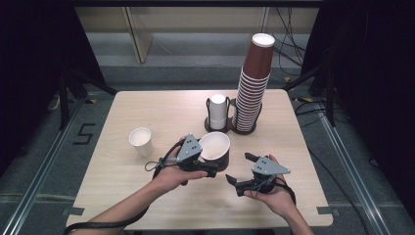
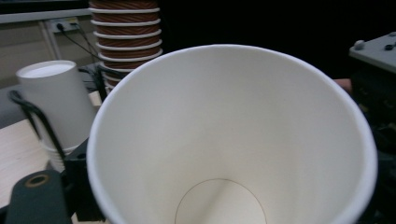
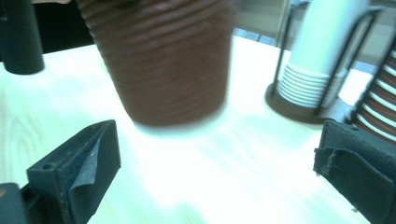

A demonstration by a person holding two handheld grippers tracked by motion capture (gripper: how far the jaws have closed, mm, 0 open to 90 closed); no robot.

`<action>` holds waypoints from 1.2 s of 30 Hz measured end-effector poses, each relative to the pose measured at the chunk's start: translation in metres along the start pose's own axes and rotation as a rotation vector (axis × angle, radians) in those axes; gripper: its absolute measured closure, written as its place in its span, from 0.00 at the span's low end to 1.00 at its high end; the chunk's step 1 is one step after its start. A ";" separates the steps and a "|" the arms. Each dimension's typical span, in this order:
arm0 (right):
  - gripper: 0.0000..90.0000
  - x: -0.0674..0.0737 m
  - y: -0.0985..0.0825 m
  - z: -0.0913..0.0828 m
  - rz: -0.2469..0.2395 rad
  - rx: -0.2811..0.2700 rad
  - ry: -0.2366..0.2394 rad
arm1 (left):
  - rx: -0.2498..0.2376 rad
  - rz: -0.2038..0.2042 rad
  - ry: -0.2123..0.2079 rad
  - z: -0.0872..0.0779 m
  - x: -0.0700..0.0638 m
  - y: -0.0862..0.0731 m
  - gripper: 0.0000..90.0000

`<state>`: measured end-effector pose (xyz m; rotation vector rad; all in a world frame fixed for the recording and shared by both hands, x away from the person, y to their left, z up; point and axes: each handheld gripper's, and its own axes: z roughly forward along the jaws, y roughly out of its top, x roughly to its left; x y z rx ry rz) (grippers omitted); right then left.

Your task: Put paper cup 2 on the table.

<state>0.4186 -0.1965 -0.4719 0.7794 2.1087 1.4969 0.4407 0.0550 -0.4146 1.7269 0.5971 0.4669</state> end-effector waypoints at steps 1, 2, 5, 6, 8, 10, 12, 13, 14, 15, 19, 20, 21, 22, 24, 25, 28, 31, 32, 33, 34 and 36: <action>0.01 0.000 0.000 0.000 0.000 0.000 0.000 | 0.000 0.000 0.000 0.000 0.000 0.000 0.14; 0.01 -0.005 -0.003 -0.003 0.017 -0.016 -0.022 | -0.006 -0.006 0.027 -0.002 0.003 -0.001 0.14; 0.01 -0.008 -0.004 -0.007 0.041 -0.003 -0.043 | -0.011 -0.015 0.055 -0.005 0.006 -0.002 0.14; 0.01 -0.013 -0.005 -0.010 0.035 -0.016 -0.071 | -0.015 -0.024 0.082 -0.008 0.009 -0.004 0.14; 0.01 -0.013 -0.006 -0.012 0.072 -0.012 -0.078 | -0.021 -0.028 0.106 -0.011 0.012 -0.004 0.14; 0.01 -0.014 -0.007 -0.013 0.104 -0.022 -0.084 | -0.027 -0.023 0.127 -0.013 0.013 -0.005 0.14; 0.01 -0.018 -0.007 -0.016 0.076 -0.013 -0.116 | -0.024 -0.017 0.147 -0.017 0.015 -0.007 0.15; 0.01 -0.018 -0.007 -0.016 0.076 -0.013 -0.116 | -0.024 -0.017 0.147 -0.017 0.015 -0.007 0.15; 0.01 -0.020 -0.008 -0.015 0.077 -0.029 -0.117 | -0.019 -0.019 0.167 -0.020 0.017 -0.009 0.15; 0.01 -0.020 -0.008 -0.016 0.083 -0.024 -0.116 | -0.019 -0.016 0.176 -0.021 0.018 -0.010 0.15; 0.01 -0.019 -0.008 -0.016 0.115 -0.014 -0.114 | -0.022 -0.031 0.226 -0.028 0.023 -0.016 0.15; 0.01 -0.020 -0.009 -0.016 0.097 -0.015 -0.128 | -0.020 -0.024 0.237 -0.029 0.025 -0.018 0.15; 0.01 -0.021 -0.009 -0.016 0.094 -0.017 -0.131 | -0.014 -0.027 0.249 -0.030 0.027 -0.019 0.15; 0.01 -0.021 -0.009 -0.016 0.094 -0.017 -0.131 | -0.014 -0.027 0.249 -0.030 0.027 -0.019 0.15; 0.01 -0.020 -0.010 -0.017 0.124 -0.011 -0.145 | -0.006 -0.024 0.297 -0.033 0.033 -0.024 0.15; 0.01 -0.022 -0.010 -0.017 0.112 -0.030 -0.147 | -0.003 -0.021 0.307 -0.034 0.036 -0.025 0.15; 0.01 -0.025 -0.011 -0.019 0.118 -0.031 -0.151 | -0.001 -0.022 0.350 -0.035 0.042 -0.028 0.15; 0.01 -0.025 -0.011 -0.020 0.126 -0.025 -0.169 | 0.010 -0.010 0.366 -0.035 0.045 -0.031 0.15; 0.01 -0.026 -0.012 -0.019 0.122 -0.026 -0.170 | 0.014 -0.015 0.378 -0.034 0.049 -0.034 0.15; 0.01 -0.026 -0.012 -0.019 0.122 -0.026 -0.170 | 0.014 -0.015 0.378 -0.034 0.049 -0.034 0.15; 0.01 -0.026 -0.013 -0.018 0.125 -0.029 -0.164 | 0.018 -0.040 0.374 -0.033 0.050 -0.037 0.15; 0.01 -0.025 -0.012 -0.019 0.131 -0.010 -0.167 | 0.024 -0.055 0.392 -0.033 0.051 -0.040 0.15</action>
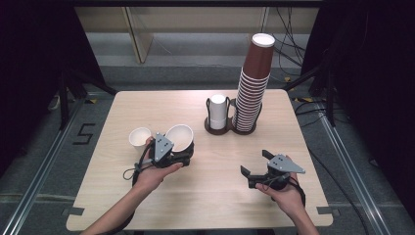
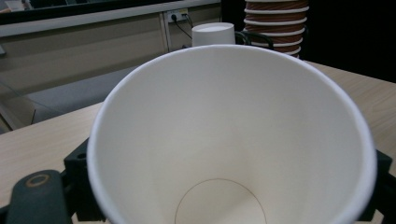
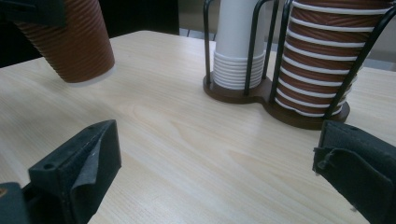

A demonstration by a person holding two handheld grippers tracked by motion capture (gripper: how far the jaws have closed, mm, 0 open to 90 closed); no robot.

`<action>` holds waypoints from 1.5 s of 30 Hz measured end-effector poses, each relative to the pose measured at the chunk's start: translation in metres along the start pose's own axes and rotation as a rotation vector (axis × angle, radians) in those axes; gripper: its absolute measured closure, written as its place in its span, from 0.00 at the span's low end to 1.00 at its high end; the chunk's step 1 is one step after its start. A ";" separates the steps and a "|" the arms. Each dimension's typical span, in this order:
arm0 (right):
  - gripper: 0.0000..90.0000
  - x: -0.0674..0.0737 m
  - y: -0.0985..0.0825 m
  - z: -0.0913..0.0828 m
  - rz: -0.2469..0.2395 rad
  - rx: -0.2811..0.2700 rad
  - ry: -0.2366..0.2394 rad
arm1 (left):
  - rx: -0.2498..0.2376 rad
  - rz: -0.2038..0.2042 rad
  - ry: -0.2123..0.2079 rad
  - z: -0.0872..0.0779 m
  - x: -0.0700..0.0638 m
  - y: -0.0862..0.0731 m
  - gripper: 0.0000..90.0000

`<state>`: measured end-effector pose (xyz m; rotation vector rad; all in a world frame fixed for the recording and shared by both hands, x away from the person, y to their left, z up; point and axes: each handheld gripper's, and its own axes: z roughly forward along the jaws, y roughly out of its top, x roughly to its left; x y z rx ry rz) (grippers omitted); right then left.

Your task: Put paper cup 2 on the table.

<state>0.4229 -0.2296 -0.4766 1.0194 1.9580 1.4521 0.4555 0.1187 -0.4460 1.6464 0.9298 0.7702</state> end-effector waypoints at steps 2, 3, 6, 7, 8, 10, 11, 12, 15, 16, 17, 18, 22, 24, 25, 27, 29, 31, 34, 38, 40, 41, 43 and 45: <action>0.01 0.001 0.001 0.000 -0.022 -0.004 -0.002 | 0.005 0.034 0.032 0.000 0.003 -0.001 0.15; 0.01 0.001 0.002 0.000 -0.018 -0.003 -0.002 | 0.005 0.034 0.032 0.000 0.003 -0.001 0.15; 0.02 0.002 0.003 0.000 -0.011 -0.011 0.007 | 0.007 0.018 0.045 0.003 0.005 -0.005 0.15; 0.02 0.002 0.003 -0.001 -0.016 -0.001 -0.003 | 0.012 0.014 0.052 0.004 0.006 -0.006 0.15; 0.02 0.003 0.003 -0.001 -0.018 0.003 -0.005 | 0.014 0.008 0.060 0.005 0.006 -0.007 0.15; 0.02 0.003 0.003 0.000 -0.020 0.000 -0.004 | 0.021 0.003 0.075 0.005 0.009 -0.008 0.15; 0.02 0.003 0.002 0.001 -0.013 -0.002 0.000 | 0.020 0.000 0.084 0.006 0.010 -0.009 0.15; 0.02 0.003 0.003 0.001 -0.014 -0.004 -0.003 | 0.023 -0.003 0.090 0.007 0.011 -0.010 0.14; 0.02 0.004 0.002 0.001 -0.015 -0.004 -0.002 | 0.028 -0.011 0.109 0.009 0.015 -0.011 0.14; 0.02 0.005 0.002 0.001 -0.010 0.001 0.002 | 0.028 -0.011 0.109 0.009 0.015 -0.011 0.14; 0.02 0.006 0.002 0.001 -0.001 0.008 0.006 | 0.033 -0.006 0.120 0.009 0.016 -0.012 0.14; 0.02 0.005 0.002 0.001 -0.028 0.004 0.007 | 0.034 -0.008 0.124 0.010 0.017 -0.013 0.14; 0.02 0.008 0.002 0.003 -0.021 -0.003 0.007 | 0.044 -0.006 0.141 0.011 0.019 -0.017 0.14; 0.02 0.008 0.002 0.003 -0.021 0.011 0.017 | 0.045 0.000 0.151 0.013 0.021 -0.019 0.14; 0.02 0.009 0.002 0.003 -0.019 0.010 0.020 | 0.047 0.000 0.152 0.013 0.021 -0.020 0.14; 0.02 0.008 0.002 0.003 -0.030 0.014 0.015 | 0.051 0.004 0.165 0.016 0.023 -0.022 0.14; 0.02 0.008 0.002 0.004 -0.039 0.015 0.014 | 0.052 0.003 0.174 0.017 0.024 -0.024 0.14; 0.02 0.008 0.002 0.004 -0.039 0.013 0.019 | 0.057 0.009 0.181 0.018 0.027 -0.025 0.14; 0.02 0.009 0.002 0.005 -0.037 0.013 0.021 | 0.056 0.003 0.187 0.019 0.029 -0.026 0.14; 0.02 0.009 0.002 0.003 -0.035 0.015 0.021 | 0.070 0.003 0.200 0.021 0.033 -0.030 0.14; 0.02 0.009 0.002 0.003 -0.028 0.017 0.023 | 0.075 0.007 0.201 0.022 0.033 -0.031 0.14; 0.02 0.009 0.002 0.003 -0.027 0.017 0.023 | 0.075 0.007 0.201 0.022 0.033 -0.031 0.14; 0.02 0.011 0.002 0.004 -0.014 0.022 0.032 | 0.079 0.016 0.204 0.023 0.033 -0.033 0.14; 0.02 0.010 0.001 0.005 -0.027 0.012 0.026 | 0.081 0.013 0.209 0.024 0.034 -0.034 0.14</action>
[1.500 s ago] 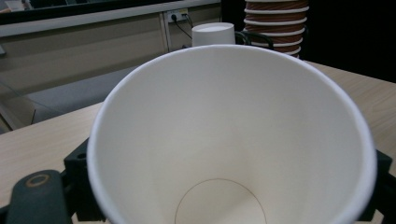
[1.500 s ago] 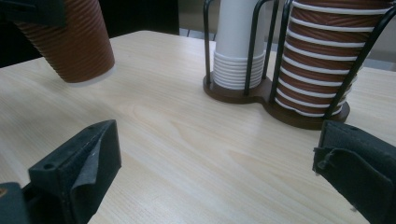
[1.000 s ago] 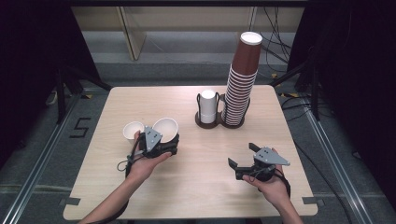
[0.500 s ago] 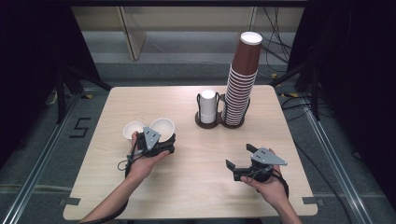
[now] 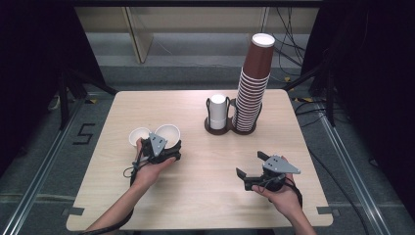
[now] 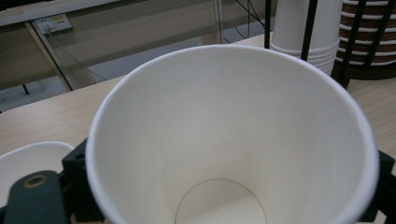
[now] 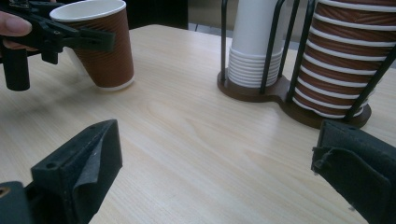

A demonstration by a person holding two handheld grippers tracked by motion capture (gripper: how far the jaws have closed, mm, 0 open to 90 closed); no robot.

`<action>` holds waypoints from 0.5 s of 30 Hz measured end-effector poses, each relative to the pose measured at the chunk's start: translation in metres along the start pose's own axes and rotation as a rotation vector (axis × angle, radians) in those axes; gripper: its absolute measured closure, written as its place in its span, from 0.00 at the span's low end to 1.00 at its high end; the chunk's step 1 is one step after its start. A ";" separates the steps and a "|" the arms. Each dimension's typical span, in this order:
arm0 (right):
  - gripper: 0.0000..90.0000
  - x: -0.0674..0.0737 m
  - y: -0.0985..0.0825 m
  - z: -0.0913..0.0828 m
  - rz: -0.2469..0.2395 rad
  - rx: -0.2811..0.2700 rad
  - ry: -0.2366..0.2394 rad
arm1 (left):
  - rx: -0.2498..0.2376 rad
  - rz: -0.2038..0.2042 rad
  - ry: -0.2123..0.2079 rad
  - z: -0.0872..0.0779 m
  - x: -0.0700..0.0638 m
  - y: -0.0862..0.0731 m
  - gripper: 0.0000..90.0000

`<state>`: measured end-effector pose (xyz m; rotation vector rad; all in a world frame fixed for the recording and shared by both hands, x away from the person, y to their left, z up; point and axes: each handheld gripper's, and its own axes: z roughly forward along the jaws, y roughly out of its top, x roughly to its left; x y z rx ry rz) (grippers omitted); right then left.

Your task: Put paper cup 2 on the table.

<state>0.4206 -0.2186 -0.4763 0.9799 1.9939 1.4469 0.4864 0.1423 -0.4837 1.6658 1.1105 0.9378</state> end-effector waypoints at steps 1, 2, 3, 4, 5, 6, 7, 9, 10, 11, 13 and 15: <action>0.02 0.000 0.000 0.000 -0.006 -0.001 0.003 | 0.001 0.000 0.000 0.001 0.001 0.000 0.14; 0.02 0.001 0.000 0.000 0.017 0.010 0.002 | 0.007 0.001 0.003 0.001 0.001 -0.001 0.14; 0.02 0.002 0.000 0.000 0.023 0.012 0.004 | 0.006 0.000 0.006 0.002 0.001 -0.002 0.13; 0.02 0.001 0.000 0.001 0.009 0.001 -0.003 | 0.009 0.001 0.007 0.002 0.001 -0.002 0.13; 0.02 -0.001 0.000 0.001 -0.023 0.001 0.003 | 0.010 0.002 0.007 0.002 0.001 -0.003 0.13; 0.02 -0.001 0.000 0.001 -0.023 0.001 0.003 | 0.010 0.002 0.007 0.002 0.001 -0.003 0.13; 0.02 0.000 0.000 0.000 -0.006 0.007 0.003 | 0.011 -0.003 0.010 0.003 0.001 -0.002 0.13; 0.02 -0.001 0.000 0.001 -0.025 -0.012 -0.004 | 0.012 -0.003 0.011 0.003 0.001 -0.003 0.13; 0.02 0.001 0.000 0.000 0.008 0.003 0.006 | 0.011 -0.005 0.011 0.003 0.001 -0.003 0.13; 0.02 0.001 0.000 0.000 0.025 0.007 0.021 | 0.006 -0.007 0.009 0.004 0.002 -0.003 0.13; 0.02 0.001 0.000 0.000 0.025 0.004 0.024 | 0.007 -0.001 0.005 0.004 0.002 -0.002 0.13; 0.02 0.000 0.000 0.000 0.003 0.001 0.004 | 0.015 -0.006 0.004 0.004 0.003 -0.002 0.12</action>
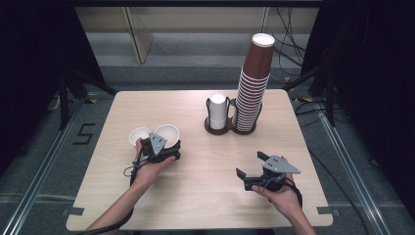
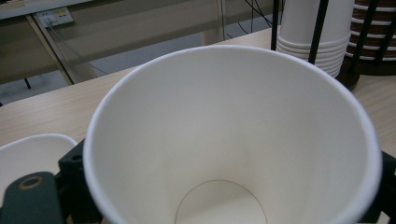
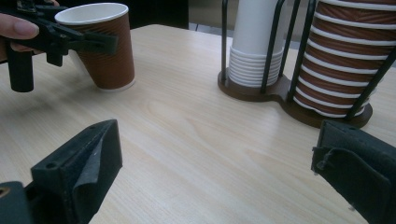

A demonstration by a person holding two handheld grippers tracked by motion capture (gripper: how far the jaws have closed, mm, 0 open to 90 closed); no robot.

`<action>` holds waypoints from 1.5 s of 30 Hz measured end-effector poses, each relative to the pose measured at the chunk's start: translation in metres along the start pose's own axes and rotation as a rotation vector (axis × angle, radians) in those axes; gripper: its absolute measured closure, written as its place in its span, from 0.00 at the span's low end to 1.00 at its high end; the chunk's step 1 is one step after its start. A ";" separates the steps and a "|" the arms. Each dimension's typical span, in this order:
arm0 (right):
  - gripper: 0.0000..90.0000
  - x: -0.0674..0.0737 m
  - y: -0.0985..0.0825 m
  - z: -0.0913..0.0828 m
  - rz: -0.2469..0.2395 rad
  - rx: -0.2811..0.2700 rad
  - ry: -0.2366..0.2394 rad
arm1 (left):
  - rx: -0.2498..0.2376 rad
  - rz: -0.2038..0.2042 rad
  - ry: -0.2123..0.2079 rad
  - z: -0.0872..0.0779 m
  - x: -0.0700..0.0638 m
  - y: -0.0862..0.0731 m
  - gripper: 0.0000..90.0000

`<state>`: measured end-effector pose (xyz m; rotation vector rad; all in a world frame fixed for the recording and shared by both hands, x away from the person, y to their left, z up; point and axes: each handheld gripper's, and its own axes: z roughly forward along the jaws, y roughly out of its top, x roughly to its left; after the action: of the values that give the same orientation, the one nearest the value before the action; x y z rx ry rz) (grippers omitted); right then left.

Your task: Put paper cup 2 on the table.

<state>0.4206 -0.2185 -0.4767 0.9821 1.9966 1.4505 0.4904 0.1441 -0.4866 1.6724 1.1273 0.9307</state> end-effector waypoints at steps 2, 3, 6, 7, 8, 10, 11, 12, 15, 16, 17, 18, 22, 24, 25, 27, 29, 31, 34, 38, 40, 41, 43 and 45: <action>0.02 0.000 0.000 0.000 -0.008 -0.003 0.002 | 0.006 -0.009 -0.004 0.000 0.001 0.000 0.11; 0.02 0.000 0.000 0.001 -0.004 -0.003 0.009 | 0.005 -0.017 -0.009 0.000 0.002 0.000 0.11; 0.02 0.000 0.000 0.001 -0.016 -0.010 -0.003 | 0.008 -0.016 -0.013 0.001 0.002 0.000 0.10; 0.02 -0.001 0.000 0.001 -0.026 -0.020 -0.008 | 0.008 -0.016 -0.013 0.001 0.002 0.000 0.10; 0.02 -0.001 0.000 0.001 -0.025 -0.015 -0.005 | 0.008 -0.014 -0.016 0.001 0.002 0.001 0.10; 0.02 0.000 0.000 0.001 -0.003 -0.004 0.010 | 0.007 -0.008 -0.014 0.001 0.003 0.001 0.09; 0.02 0.000 0.000 0.001 -0.003 -0.004 0.010 | 0.007 -0.008 -0.014 0.001 0.003 0.001 0.08; 0.02 0.000 0.000 0.000 -0.009 -0.006 0.002 | -0.001 -0.011 -0.011 0.001 0.003 0.002 0.06; 0.02 0.000 0.000 0.000 -0.009 -0.005 0.002 | -0.006 0.000 -0.010 -0.001 0.003 0.004 0.01; 0.02 0.000 0.000 0.000 -0.009 -0.005 0.002 | -0.006 0.000 -0.010 -0.001 0.003 0.004 0.00; 0.02 0.000 0.000 0.001 -0.004 -0.005 0.008 | -0.007 -0.001 -0.011 -0.001 0.003 0.004 0.00; 0.02 -0.001 0.000 0.001 -0.023 -0.016 -0.007 | -0.004 0.005 -0.014 -0.002 0.003 0.005 0.00; 0.02 0.001 0.000 0.001 0.005 0.003 0.012 | -0.015 0.016 -0.018 -0.005 0.001 0.007 0.00; 0.02 0.002 0.000 0.000 0.016 0.012 0.006 | -0.026 0.024 -0.020 -0.006 0.000 0.008 0.00; 0.02 0.002 0.000 0.000 0.016 0.012 0.006 | -0.026 0.024 -0.020 -0.006 0.000 0.008 0.00; 0.02 0.001 0.000 0.000 0.010 0.009 0.002 | -0.031 0.027 -0.021 -0.008 0.000 0.010 0.00; 0.02 0.000 0.000 0.000 0.006 0.000 0.006 | -0.038 0.037 -0.021 -0.012 0.000 0.011 0.00; 0.02 0.000 0.000 0.000 0.004 0.005 0.003 | -0.039 0.036 -0.021 -0.015 0.001 0.013 0.00; 0.02 0.000 0.000 0.000 0.006 0.001 0.003 | -0.044 0.043 -0.023 -0.020 0.003 0.014 0.00; 0.02 0.001 0.000 0.000 0.006 0.006 0.005 | -0.035 0.032 -0.037 -0.024 0.004 0.013 0.00; 0.02 0.003 0.000 0.000 0.029 0.013 0.006 | -0.029 0.023 -0.043 -0.026 0.005 0.014 0.00; 0.02 0.003 0.000 0.000 0.029 0.012 0.006 | -0.039 0.029 -0.045 -0.027 0.005 0.013 0.00; 0.02 0.003 0.000 0.000 0.030 0.013 0.005 | -0.035 0.033 -0.044 -0.029 0.005 0.014 0.00; 0.02 0.003 0.000 0.001 0.034 0.014 0.008 | -0.036 0.034 -0.045 -0.031 0.006 0.014 0.00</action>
<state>0.4194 -0.2159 -0.4768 1.0221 2.0069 1.4622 0.4676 0.1552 -0.4626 1.6795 1.0497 0.9252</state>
